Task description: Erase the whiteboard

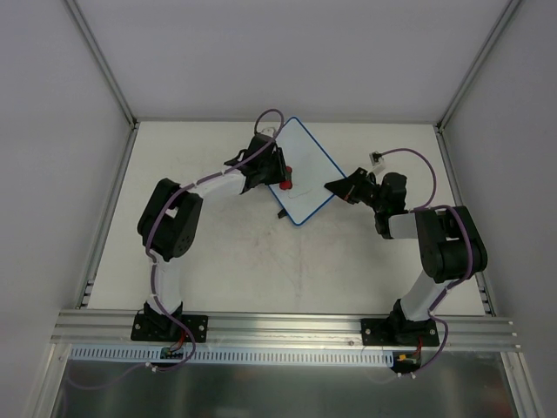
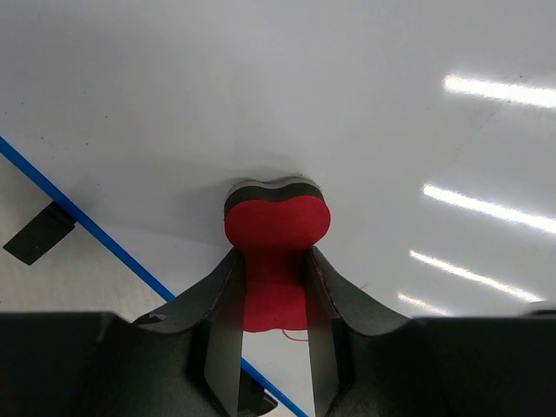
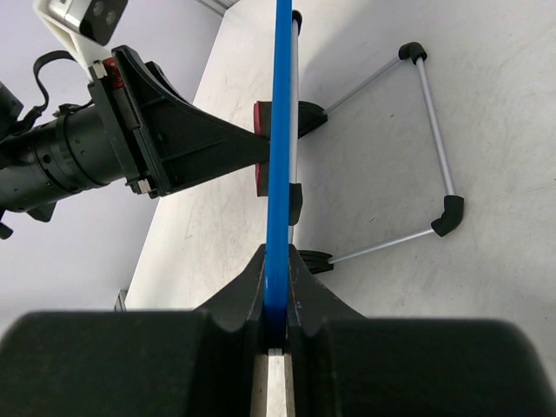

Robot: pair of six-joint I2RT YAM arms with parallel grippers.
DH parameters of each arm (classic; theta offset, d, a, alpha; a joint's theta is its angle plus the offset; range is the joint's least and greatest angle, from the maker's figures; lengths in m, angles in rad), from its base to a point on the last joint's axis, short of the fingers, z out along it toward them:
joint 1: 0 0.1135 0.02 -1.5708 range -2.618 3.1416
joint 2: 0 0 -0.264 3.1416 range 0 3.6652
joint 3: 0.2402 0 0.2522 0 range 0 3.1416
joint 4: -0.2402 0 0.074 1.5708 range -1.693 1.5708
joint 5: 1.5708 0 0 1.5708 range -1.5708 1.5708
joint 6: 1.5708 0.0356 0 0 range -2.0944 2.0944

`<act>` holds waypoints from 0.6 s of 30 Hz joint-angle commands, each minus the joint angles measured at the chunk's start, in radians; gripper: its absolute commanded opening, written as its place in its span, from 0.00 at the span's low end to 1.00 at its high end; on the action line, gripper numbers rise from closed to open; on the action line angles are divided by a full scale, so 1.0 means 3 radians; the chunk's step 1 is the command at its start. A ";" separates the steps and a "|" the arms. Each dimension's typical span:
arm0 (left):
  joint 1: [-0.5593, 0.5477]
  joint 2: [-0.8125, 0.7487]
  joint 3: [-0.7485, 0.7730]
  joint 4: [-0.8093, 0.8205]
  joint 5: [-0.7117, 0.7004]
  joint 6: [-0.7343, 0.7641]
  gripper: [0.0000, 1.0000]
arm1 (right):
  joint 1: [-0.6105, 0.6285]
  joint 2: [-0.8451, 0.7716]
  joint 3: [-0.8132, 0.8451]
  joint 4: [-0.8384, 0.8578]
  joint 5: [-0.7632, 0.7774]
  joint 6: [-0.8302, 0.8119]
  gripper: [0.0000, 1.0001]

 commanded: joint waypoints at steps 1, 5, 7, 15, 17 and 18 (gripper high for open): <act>-0.0361 0.0317 0.0000 -0.0384 -0.0074 0.0466 0.00 | 0.0069 -0.0060 0.0037 0.0212 -0.0295 -0.0084 0.00; -0.0581 0.0317 0.0081 -0.0384 0.0012 0.0722 0.00 | 0.0069 -0.0034 0.0042 0.0243 -0.0305 -0.0064 0.00; -0.0638 0.0307 0.0082 -0.0384 0.0028 0.0834 0.00 | 0.0069 -0.0024 0.0048 0.0253 -0.0310 -0.0049 0.00; -0.0924 0.0220 0.0107 -0.0399 0.0120 0.1290 0.00 | 0.0064 -0.0024 0.0053 0.0258 -0.0321 -0.0049 0.00; -0.0965 0.0205 0.0128 -0.0404 0.0289 0.1412 0.00 | 0.0064 -0.0024 0.0053 0.0258 -0.0331 -0.0049 0.00; -0.0975 0.0195 0.0123 -0.0404 0.0355 0.1443 0.00 | 0.0064 -0.0019 0.0053 0.0258 -0.0331 -0.0049 0.00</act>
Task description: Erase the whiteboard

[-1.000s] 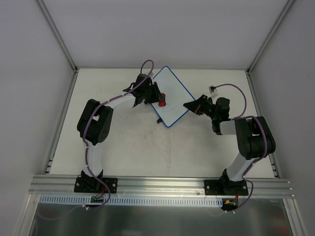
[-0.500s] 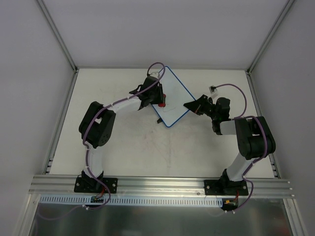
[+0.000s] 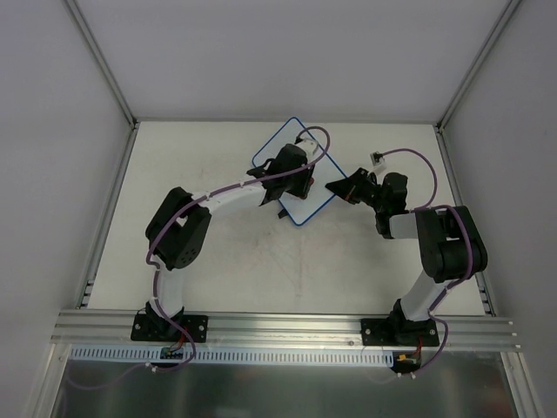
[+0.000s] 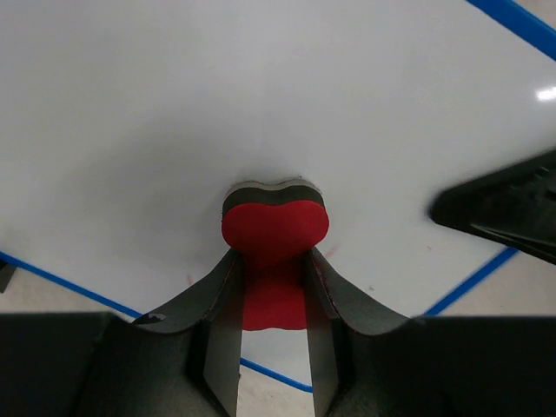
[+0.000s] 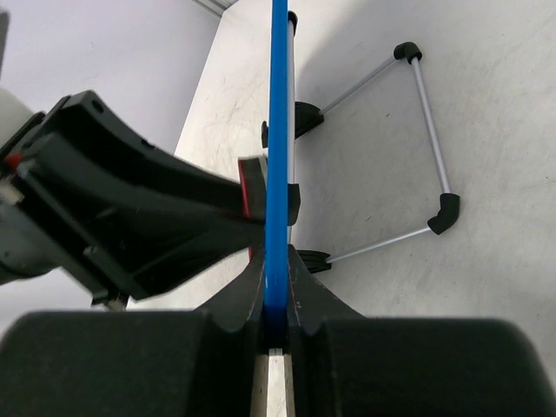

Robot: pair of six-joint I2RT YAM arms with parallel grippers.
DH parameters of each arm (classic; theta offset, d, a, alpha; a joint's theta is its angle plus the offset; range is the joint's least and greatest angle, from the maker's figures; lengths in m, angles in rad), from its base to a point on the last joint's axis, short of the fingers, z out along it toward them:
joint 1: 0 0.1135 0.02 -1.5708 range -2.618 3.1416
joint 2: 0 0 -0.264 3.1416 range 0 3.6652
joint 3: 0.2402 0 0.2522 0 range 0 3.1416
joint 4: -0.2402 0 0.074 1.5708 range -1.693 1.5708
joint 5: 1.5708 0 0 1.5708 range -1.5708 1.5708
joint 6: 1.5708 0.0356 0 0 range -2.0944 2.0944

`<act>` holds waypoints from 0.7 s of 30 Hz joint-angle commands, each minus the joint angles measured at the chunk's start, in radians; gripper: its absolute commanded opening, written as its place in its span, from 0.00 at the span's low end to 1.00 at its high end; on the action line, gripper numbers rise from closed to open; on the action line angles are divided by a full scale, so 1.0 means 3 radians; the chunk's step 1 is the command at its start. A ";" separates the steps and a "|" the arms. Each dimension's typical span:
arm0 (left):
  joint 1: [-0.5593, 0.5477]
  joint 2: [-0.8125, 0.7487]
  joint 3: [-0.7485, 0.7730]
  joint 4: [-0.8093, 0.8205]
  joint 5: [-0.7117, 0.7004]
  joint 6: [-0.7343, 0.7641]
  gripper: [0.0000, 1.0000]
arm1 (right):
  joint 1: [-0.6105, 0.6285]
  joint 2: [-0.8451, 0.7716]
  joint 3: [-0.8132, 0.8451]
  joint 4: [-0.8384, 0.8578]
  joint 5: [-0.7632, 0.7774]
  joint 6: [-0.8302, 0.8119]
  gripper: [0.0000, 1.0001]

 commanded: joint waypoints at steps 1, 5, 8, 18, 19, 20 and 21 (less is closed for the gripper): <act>-0.0345 0.0235 -0.0076 -0.0192 0.0904 0.0239 0.00 | 0.0097 -0.0020 0.0058 0.0264 -0.0317 -0.0052 0.00; -0.0370 0.0205 -0.0091 -0.0197 0.1049 0.0311 0.00 | 0.0092 -0.0010 0.0063 0.0264 -0.0317 -0.0047 0.00; -0.0396 0.0189 -0.0096 -0.0197 0.1095 0.0383 0.00 | 0.0092 -0.0005 0.0058 0.0269 -0.0317 -0.0047 0.00; -0.0233 0.0291 -0.0106 -0.0197 0.0605 -0.0082 0.00 | 0.0086 -0.0005 0.0053 0.0295 -0.0312 -0.0042 0.00; -0.0197 0.0297 -0.0127 -0.0197 0.0544 -0.0163 0.00 | 0.0092 -0.0005 0.0053 0.0290 -0.0307 -0.0037 0.00; -0.0191 0.0297 -0.0132 -0.0197 0.0477 -0.0185 0.00 | 0.0092 -0.0005 0.0053 0.0290 -0.0312 -0.0037 0.00; -0.0191 0.0291 -0.0147 -0.0202 0.0390 -0.0200 0.00 | 0.0086 -0.0005 0.0053 0.0290 -0.0307 -0.0042 0.00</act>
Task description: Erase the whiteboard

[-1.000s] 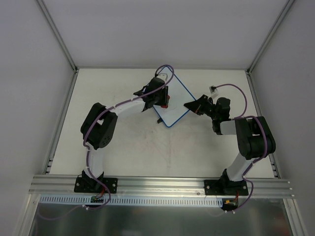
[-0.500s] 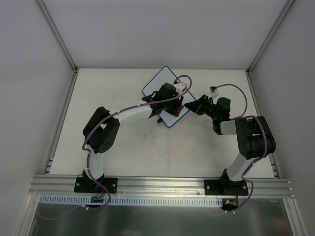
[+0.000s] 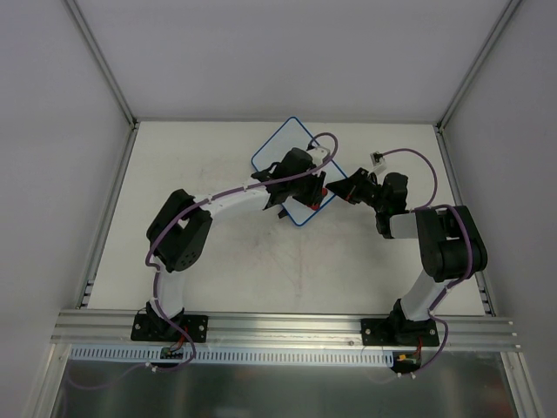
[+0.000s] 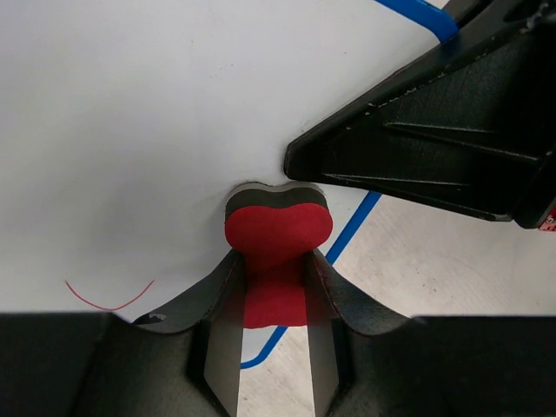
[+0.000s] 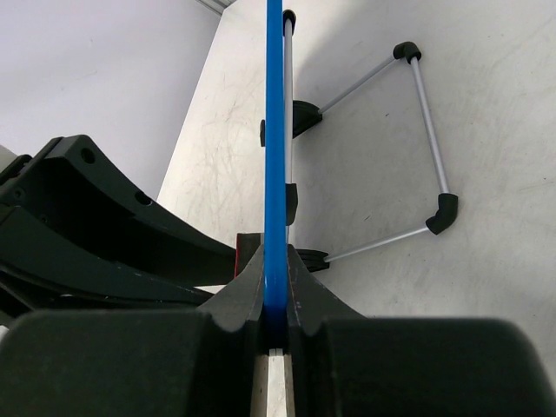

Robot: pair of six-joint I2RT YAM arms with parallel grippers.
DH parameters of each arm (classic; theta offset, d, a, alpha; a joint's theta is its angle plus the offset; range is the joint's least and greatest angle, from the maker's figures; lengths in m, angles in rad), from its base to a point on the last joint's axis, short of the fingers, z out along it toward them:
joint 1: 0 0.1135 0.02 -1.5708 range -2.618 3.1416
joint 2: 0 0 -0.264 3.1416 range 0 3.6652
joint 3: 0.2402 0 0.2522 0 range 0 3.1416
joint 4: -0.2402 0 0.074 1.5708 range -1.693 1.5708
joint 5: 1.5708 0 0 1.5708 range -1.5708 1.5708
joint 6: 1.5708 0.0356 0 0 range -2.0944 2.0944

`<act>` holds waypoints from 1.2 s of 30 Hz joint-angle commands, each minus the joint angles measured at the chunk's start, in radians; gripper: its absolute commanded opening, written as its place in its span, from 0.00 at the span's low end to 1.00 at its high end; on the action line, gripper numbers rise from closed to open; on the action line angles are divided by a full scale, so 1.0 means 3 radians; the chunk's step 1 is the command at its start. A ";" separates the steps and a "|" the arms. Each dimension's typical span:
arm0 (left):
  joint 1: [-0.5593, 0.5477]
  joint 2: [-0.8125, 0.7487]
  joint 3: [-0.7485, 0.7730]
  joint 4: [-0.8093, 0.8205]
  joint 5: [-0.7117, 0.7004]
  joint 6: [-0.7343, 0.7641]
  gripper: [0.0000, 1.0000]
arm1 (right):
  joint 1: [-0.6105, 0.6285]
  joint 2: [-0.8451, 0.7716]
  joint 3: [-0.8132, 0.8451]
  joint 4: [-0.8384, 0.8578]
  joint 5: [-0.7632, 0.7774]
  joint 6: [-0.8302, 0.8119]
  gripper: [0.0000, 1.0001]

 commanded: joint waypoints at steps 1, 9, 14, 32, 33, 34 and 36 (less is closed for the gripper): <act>-0.0022 0.0312 -0.0159 -0.0178 -0.0232 -0.0290 0.00 | 0.0104 -0.0019 0.0048 0.0282 -0.0273 -0.0019 0.00; 0.0121 0.0255 -0.0358 -0.0183 -0.0800 -0.0689 0.00 | 0.0104 -0.0019 0.0037 0.0328 -0.0268 0.0006 0.00; 0.0391 0.0261 -0.0531 -0.0183 -0.0667 -0.1149 0.00 | 0.0099 -0.0024 0.0027 0.0359 -0.0273 0.0016 0.00; 0.0653 0.0097 -0.0818 -0.0229 -0.1015 -0.1702 0.00 | 0.0074 0.0002 0.0007 0.0456 -0.0284 0.0093 0.00; 0.0653 0.0097 -0.0818 -0.0229 -0.1035 -0.1702 0.00 | 0.0068 0.0012 0.0007 0.0461 -0.0284 0.0098 0.00; 0.0653 0.0097 -0.0813 -0.0234 -0.1045 -0.1712 0.00 | 0.0063 0.0012 0.0007 0.0466 -0.0284 0.0098 0.00; 0.0653 0.0077 -0.0834 -0.0234 -0.1071 -0.1733 0.00 | 0.0063 0.0012 0.0007 0.0471 -0.0284 0.0103 0.00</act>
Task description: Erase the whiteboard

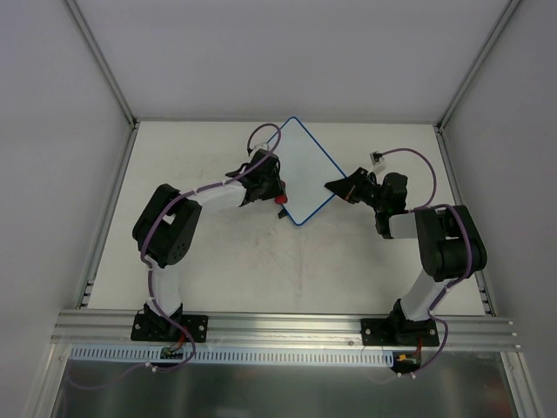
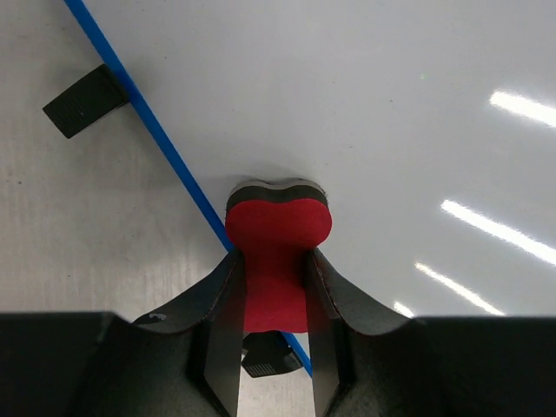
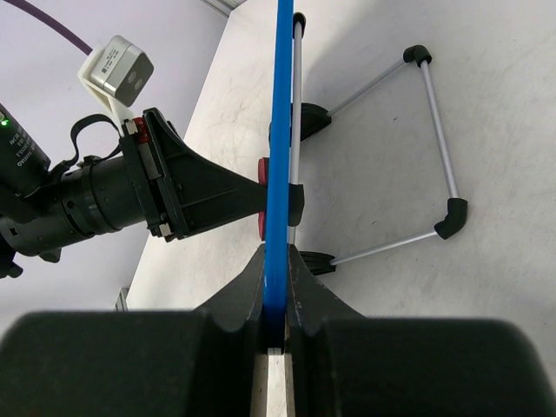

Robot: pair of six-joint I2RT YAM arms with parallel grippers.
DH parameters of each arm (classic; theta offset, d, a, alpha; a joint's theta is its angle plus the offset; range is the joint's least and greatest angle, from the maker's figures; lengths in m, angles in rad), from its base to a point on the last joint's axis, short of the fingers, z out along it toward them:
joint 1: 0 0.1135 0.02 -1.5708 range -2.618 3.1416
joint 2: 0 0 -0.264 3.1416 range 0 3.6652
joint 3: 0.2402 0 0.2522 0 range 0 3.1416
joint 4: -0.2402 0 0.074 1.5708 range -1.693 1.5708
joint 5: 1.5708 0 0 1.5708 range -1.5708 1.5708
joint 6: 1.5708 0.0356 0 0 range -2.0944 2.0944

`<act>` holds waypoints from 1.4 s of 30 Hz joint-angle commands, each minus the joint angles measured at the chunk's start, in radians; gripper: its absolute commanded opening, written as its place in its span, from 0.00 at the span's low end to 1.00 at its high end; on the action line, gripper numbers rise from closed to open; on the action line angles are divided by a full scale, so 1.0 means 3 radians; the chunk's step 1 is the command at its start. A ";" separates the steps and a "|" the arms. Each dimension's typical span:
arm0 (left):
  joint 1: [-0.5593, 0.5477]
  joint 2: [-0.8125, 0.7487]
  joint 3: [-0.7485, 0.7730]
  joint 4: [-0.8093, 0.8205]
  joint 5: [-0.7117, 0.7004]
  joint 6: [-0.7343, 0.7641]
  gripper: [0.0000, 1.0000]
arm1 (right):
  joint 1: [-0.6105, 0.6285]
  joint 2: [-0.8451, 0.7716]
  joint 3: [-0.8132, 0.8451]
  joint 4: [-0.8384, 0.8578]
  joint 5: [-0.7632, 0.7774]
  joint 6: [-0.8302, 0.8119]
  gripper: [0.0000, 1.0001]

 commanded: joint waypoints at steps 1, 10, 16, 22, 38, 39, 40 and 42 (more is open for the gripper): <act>0.0007 0.0196 -0.0193 -0.0345 -0.0401 -0.0030 0.00 | 0.0051 -0.0002 0.0008 0.0391 -0.0280 0.0065 0.00; -0.0065 0.0421 0.0098 -0.0334 -0.0008 0.0276 0.00 | 0.0051 0.0024 0.0013 0.0422 -0.0295 0.0091 0.00; -0.0213 0.0334 0.0129 -0.0222 0.0099 0.0624 0.00 | 0.0056 0.0034 0.0023 0.0442 -0.0295 0.0106 0.00; -0.0264 0.0303 0.0017 0.0069 0.0671 0.0727 0.00 | 0.0051 0.0049 0.0023 0.0437 -0.0295 0.0106 0.00; -0.0453 -0.0182 -0.0489 0.0882 0.1071 0.1115 0.00 | 0.0051 0.0075 0.0044 0.0437 -0.0300 0.0121 0.00; -0.0453 -0.0223 -0.0505 0.0953 0.1092 0.1126 0.00 | 0.0051 0.0085 0.0044 0.0437 -0.0305 0.0121 0.00; -0.0453 -0.0233 -0.0515 0.0974 0.1097 0.1141 0.00 | 0.0051 0.0080 0.0039 0.0437 -0.0305 0.0116 0.00; -0.0453 -0.0254 -0.0530 0.1005 0.1077 0.1166 0.00 | 0.0051 0.0085 0.0049 0.0437 -0.0305 0.0121 0.00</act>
